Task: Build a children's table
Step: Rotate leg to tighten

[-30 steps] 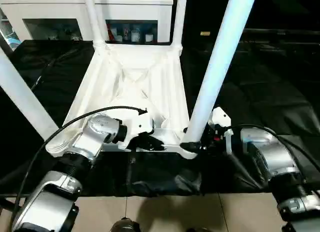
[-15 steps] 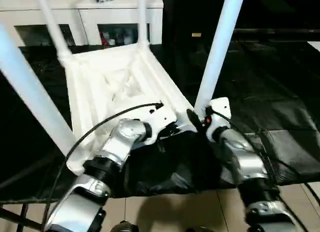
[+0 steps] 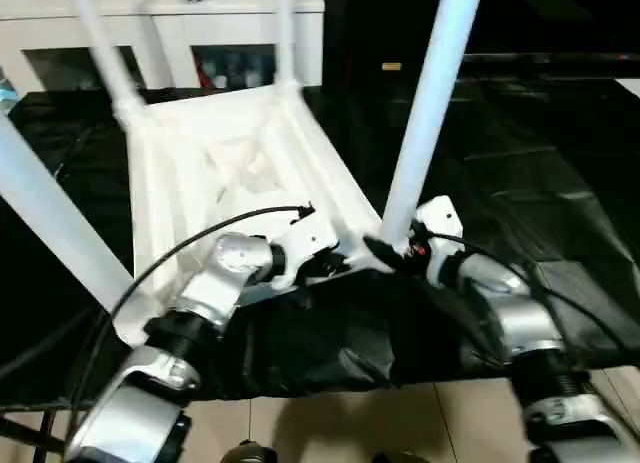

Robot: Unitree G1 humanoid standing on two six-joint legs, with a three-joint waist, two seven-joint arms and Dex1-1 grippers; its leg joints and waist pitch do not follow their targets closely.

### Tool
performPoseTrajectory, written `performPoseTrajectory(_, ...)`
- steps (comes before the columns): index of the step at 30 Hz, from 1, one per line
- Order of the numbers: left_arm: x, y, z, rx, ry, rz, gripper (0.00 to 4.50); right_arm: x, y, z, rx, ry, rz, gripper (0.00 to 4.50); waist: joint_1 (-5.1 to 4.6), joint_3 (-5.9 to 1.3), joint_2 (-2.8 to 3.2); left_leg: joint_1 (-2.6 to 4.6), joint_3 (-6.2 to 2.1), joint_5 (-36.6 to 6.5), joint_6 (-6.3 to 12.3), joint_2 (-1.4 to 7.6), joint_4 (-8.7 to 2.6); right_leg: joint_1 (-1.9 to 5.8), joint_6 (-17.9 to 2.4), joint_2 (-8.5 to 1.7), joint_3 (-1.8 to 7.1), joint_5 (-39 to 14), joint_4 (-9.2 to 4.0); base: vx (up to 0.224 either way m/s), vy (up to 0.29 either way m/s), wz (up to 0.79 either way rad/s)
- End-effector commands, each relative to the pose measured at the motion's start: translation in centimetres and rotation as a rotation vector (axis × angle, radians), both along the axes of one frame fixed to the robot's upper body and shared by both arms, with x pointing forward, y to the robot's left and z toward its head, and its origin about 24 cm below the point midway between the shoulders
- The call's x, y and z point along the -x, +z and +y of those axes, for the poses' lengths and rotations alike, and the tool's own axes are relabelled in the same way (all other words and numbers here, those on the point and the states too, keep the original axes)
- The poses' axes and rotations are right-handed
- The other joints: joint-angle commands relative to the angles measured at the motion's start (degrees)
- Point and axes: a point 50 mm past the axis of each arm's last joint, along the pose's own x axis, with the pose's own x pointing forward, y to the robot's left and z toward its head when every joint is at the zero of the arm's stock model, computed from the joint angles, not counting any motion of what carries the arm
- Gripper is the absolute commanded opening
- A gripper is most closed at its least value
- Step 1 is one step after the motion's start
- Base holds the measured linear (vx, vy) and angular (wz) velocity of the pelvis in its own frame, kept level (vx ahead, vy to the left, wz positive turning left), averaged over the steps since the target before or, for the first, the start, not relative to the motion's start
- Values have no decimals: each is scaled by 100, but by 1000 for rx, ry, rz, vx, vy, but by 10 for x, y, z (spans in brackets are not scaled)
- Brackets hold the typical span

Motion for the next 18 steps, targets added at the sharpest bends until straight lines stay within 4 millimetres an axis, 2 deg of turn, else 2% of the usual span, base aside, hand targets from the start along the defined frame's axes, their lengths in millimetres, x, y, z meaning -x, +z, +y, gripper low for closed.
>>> performPoseTrajectory(1, -1, 23, -13, 63, -122, -81, 0, 10, 4, 18, -14, 238, 42, 339, 14, -464, -59, 141, -211, -1274, 372, 386, -404, 263, -1269, -318, 297, -1371, -365, 0, 0, 0)
performPoseTrajectory(3, -1, 23, -9, 51, -145, -72, 0, 15, 3, 18, 4, 332, 81, 339, 72, -462, -51, 154, -208, -1277, 363, 401, -404, 252, -1309, -327, 302, -1350, -352, 0, 0, 0)
performPoseTrajectory(8, 0, 24, -6, 34, -189, -58, 0, 20, 2, 19, 32, 427, 115, 339, 112, -458, -68, 153, -213, -1348, 242, 400, -414, 249, -1314, -351, 309, -1489, -351, 0, 0, 0)
performPoseTrajectory(12, 0, 23, -4, 18, -216, -52, 0, 24, -1, 22, 47, 489, 157, 300, 115, -462, -70, 156, -215, -1325, 220, 400, -414, 245, -1293, -355, 312, -1528, -356, 0, 0, 0)
performPoseTrajectory(13, 0, 23, -4, 17, -218, -52, 0, 24, -2, 23, 48, 492, 159, 295, 119, -461, -91, 145, -214, -1297, 233, 397, -413, 252, -1287, -359, 311, -1537, -353, 0, 0, 0)
performPoseTrajectory(18, 1, 22, -4, 11, -237, -46, 0, 28, -4, 23, 58, 526, 174, 256, 134, -457, -84, 161, -211, -1338, 211, 401, -417, 234, -1251, -358, 315, -1645, -369, 0, 0, 0)
